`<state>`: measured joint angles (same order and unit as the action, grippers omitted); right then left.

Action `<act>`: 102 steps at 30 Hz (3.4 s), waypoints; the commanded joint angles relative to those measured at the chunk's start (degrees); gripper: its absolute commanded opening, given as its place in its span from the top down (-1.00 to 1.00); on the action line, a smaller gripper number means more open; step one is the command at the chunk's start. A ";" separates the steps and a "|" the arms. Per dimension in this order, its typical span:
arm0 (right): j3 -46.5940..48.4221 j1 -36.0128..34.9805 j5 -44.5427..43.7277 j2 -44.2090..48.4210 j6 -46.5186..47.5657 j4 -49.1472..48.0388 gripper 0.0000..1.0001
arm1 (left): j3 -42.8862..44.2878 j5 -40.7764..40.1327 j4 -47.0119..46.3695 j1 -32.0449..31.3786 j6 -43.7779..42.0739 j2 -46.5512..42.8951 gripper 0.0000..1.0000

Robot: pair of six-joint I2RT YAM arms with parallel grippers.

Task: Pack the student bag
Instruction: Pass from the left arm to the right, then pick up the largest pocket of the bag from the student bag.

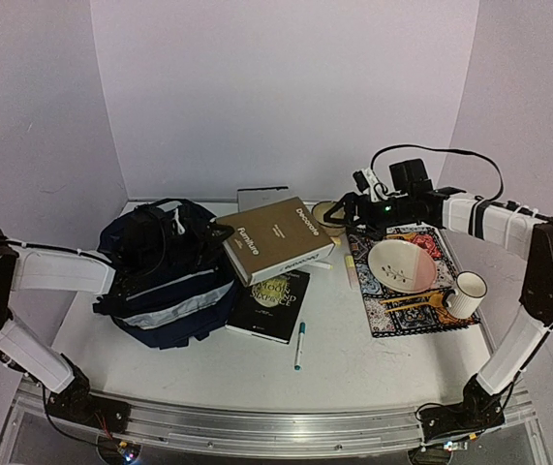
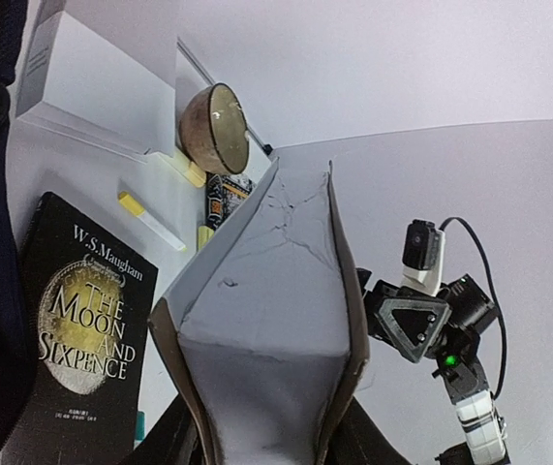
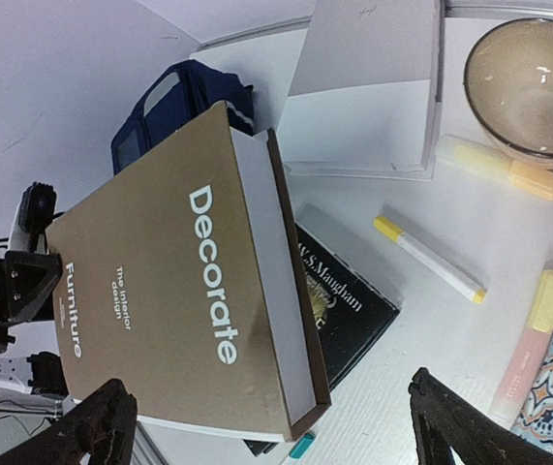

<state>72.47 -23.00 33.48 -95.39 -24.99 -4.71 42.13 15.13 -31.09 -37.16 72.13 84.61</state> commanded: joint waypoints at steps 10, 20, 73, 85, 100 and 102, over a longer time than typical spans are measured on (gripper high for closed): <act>5.94 -0.11 19.97 -4.31 -1.84 -0.48 -0.93 | 3.23 18.88 -3.85 4.01 -7.12 -4.64 0.70; 6.41 -0.42 26.12 -6.84 -2.21 -1.39 -0.85 | 5.81 22.22 -4.18 4.75 -8.24 -5.07 0.73; -3.76 -2.45 15.59 0.87 -21.68 -20.58 0.62 | 12.38 3.27 50.06 15.00 -55.09 -8.28 -0.36; -8.30 -2.90 7.83 2.23 -25.58 -24.82 0.63 | 12.48 -6.50 61.94 6.15 -67.78 -7.98 -0.37; -11.26 -4.21 4.85 3.71 -26.81 -26.29 0.63 | 14.27 -2.75 63.94 2.36 -68.73 0.78 -0.18; -11.45 -4.46 4.66 3.88 -26.90 -26.34 0.64 | 15.08 -2.33 64.45 2.36 -68.72 2.25 0.03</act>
<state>61.19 -26.84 38.12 -94.93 -51.24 -27.08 53.70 11.27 32.17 -34.61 4.30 84.50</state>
